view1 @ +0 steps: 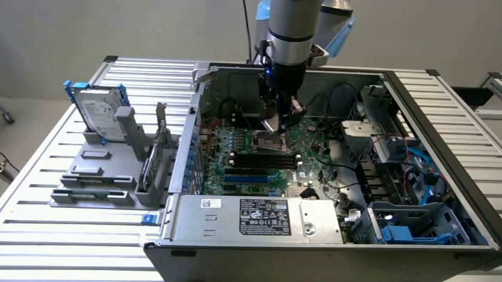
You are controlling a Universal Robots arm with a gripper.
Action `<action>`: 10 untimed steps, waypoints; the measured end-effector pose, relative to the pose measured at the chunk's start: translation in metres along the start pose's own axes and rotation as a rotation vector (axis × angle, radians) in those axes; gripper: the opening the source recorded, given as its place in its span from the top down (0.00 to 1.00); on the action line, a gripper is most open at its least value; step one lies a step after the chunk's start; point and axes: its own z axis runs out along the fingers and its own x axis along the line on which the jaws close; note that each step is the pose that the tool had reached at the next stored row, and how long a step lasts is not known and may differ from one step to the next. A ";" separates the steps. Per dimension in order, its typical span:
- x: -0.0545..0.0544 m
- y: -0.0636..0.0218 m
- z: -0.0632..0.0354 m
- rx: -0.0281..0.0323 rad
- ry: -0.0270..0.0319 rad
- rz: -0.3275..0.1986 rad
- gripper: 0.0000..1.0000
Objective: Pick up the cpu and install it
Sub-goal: 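Place the cpu into insertion slot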
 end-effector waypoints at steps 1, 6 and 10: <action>0.000 0.0000 0.0004 -0.0002 -0.0002 0.015 0.45; 0.000 0.0000 0.0025 -0.0022 -0.0022 0.090 0.45; 0.000 -0.0001 0.0045 -0.0031 -0.0034 0.153 0.45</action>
